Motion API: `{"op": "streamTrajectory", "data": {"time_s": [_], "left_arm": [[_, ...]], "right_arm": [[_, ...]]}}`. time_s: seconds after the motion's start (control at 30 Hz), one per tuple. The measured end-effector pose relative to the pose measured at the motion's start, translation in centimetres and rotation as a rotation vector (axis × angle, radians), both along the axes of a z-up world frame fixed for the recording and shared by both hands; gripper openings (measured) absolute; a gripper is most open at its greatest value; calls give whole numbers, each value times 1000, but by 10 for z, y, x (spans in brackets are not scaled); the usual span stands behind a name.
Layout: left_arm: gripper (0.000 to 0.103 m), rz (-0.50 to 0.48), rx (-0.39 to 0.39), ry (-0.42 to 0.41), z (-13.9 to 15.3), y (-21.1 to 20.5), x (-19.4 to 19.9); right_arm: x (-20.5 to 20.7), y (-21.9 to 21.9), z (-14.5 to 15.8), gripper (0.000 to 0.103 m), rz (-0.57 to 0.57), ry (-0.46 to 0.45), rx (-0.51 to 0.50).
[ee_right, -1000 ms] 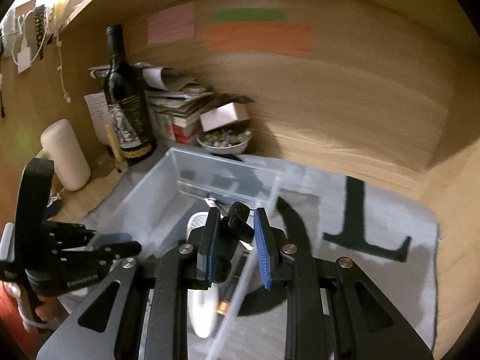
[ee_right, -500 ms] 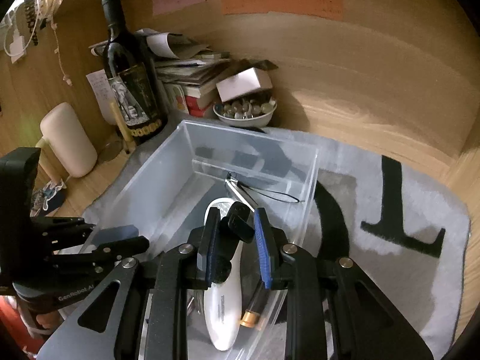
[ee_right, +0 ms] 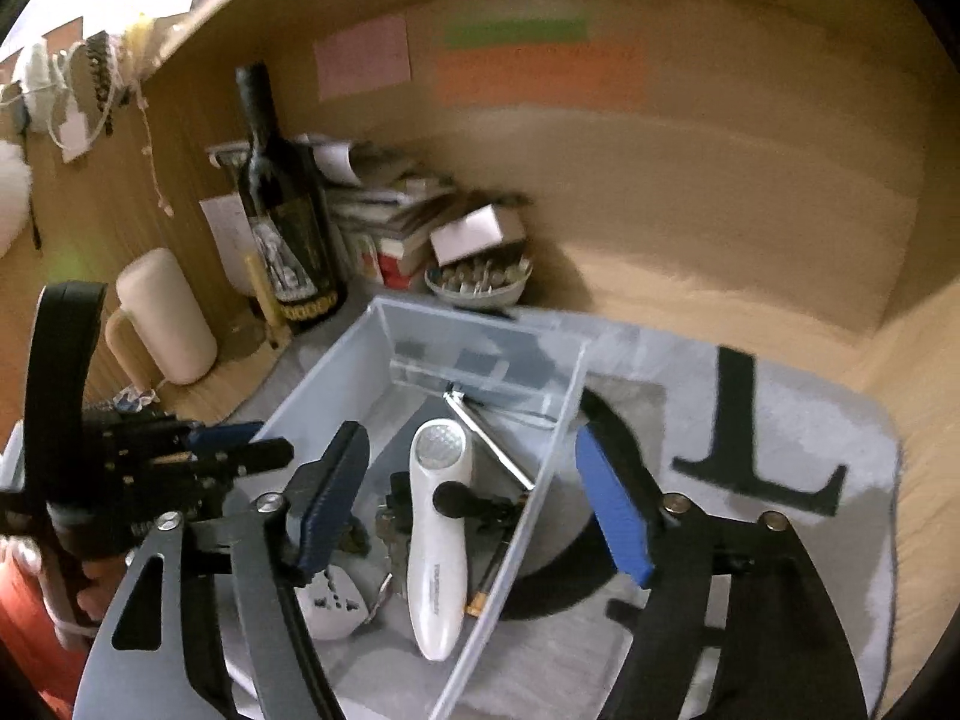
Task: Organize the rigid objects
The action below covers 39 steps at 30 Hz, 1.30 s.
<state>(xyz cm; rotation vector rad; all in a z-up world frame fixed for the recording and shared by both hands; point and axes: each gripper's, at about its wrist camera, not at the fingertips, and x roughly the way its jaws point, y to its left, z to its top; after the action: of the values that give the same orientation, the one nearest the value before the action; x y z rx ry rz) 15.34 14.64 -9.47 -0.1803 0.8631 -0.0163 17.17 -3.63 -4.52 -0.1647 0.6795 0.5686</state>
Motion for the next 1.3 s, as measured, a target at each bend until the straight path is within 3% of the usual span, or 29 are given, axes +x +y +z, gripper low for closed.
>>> {"op": "streamTrajectory", "data": {"time_s": [0.37,0.43,0.57,0.63,0.87,1.3], "left_arm": [[73,66,81,-237,67,-18,-46],[80,70,103,-292,77,-28,-56],[85,62,146,-379,93,-46,-79],[94,53,150,-411,96,-54,-87],[100,52,199,-537,110,-82,-125],[101,10,215,-598,110,-105,-149]], "right_arm": [[-58,-40,44,100,-107,-236,50],[-69,-47,49,102,-137,-287,47],[-87,-62,58,103,-173,-342,60],[-93,-67,60,103,-183,-347,70],[-119,-90,62,103,-222,-368,107],[-142,-103,60,103,-255,-390,128]]}}
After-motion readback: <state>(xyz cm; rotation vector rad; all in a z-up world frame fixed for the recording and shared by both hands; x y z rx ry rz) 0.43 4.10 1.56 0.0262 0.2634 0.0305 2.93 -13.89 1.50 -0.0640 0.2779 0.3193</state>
